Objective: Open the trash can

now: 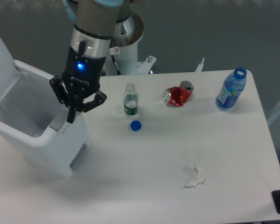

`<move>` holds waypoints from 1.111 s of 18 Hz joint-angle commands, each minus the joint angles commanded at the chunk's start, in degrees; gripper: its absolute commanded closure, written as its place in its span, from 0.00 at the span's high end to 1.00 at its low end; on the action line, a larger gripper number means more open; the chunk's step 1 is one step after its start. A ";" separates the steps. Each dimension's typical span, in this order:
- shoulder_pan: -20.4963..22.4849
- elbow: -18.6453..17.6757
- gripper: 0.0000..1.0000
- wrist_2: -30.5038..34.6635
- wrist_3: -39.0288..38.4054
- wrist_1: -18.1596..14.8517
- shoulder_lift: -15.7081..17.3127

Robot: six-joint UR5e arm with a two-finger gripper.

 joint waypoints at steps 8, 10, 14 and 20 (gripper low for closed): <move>2.21 8.07 0.70 -0.45 0.97 2.02 -14.65; 2.29 9.93 0.89 -0.36 1.14 2.11 -17.22; 3.87 10.02 1.00 -0.36 2.02 2.55 -19.07; 8.09 7.83 1.00 1.04 13.15 2.64 -20.39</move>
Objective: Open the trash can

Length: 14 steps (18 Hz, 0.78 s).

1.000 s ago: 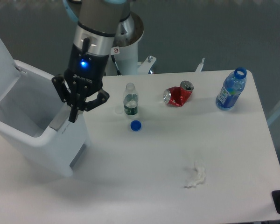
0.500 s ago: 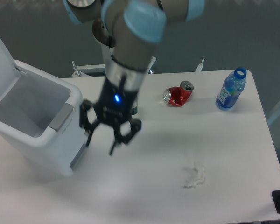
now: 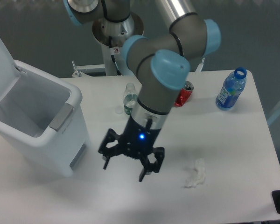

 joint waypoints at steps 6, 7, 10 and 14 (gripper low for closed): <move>1.50 -1.86 1.00 21.78 17.87 0.09 0.00; 2.37 -1.94 1.00 23.20 18.84 0.09 -0.35; 6.58 -2.29 1.00 23.92 22.43 -0.26 -1.05; 10.81 -3.00 1.00 27.77 36.92 -0.61 -1.76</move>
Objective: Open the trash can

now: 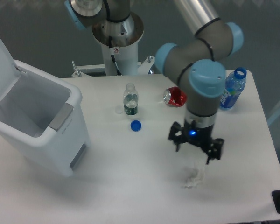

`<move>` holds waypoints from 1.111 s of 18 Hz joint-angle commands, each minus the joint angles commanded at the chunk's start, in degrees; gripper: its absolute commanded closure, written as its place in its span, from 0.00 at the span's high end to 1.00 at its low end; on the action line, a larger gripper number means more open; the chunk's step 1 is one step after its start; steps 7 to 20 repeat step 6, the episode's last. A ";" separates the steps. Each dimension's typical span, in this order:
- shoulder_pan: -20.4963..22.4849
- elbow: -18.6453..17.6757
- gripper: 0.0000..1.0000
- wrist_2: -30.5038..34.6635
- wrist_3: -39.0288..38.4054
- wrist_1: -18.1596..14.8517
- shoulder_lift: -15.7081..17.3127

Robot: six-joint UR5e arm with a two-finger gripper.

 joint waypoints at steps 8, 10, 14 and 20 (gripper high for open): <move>1.41 0.00 1.00 1.50 2.67 0.17 -1.32; 1.41 0.00 1.00 1.50 2.67 0.17 -1.32; 1.41 0.00 1.00 1.50 2.67 0.17 -1.32; 1.41 0.00 1.00 1.50 2.67 0.17 -1.32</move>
